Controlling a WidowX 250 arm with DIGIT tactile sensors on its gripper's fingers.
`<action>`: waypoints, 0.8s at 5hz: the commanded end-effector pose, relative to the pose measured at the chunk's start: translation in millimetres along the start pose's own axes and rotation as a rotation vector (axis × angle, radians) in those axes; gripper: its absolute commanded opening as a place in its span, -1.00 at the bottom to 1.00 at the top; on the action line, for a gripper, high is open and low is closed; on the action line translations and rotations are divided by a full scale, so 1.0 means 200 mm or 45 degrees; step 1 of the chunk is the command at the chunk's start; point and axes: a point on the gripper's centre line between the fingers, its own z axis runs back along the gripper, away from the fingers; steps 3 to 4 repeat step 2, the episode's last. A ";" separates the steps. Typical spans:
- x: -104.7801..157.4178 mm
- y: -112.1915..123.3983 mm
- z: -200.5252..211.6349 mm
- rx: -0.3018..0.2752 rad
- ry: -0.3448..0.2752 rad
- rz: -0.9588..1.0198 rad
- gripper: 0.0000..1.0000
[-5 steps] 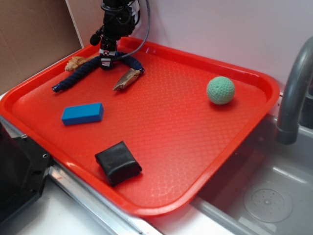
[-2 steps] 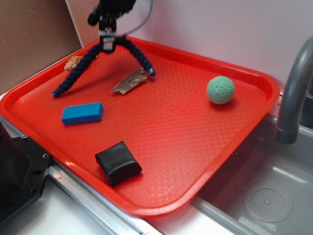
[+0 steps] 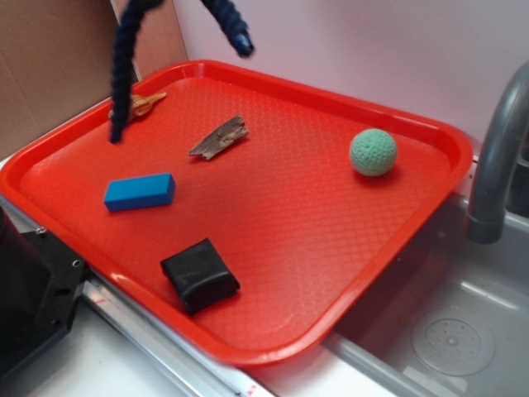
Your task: Grab the blue rope.
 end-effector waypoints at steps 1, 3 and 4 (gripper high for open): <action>-0.03 -0.13 0.38 0.078 -0.088 0.064 -1.00; -0.04 -0.10 0.37 0.097 -0.093 0.130 -1.00; -0.04 -0.10 0.37 0.097 -0.093 0.130 -1.00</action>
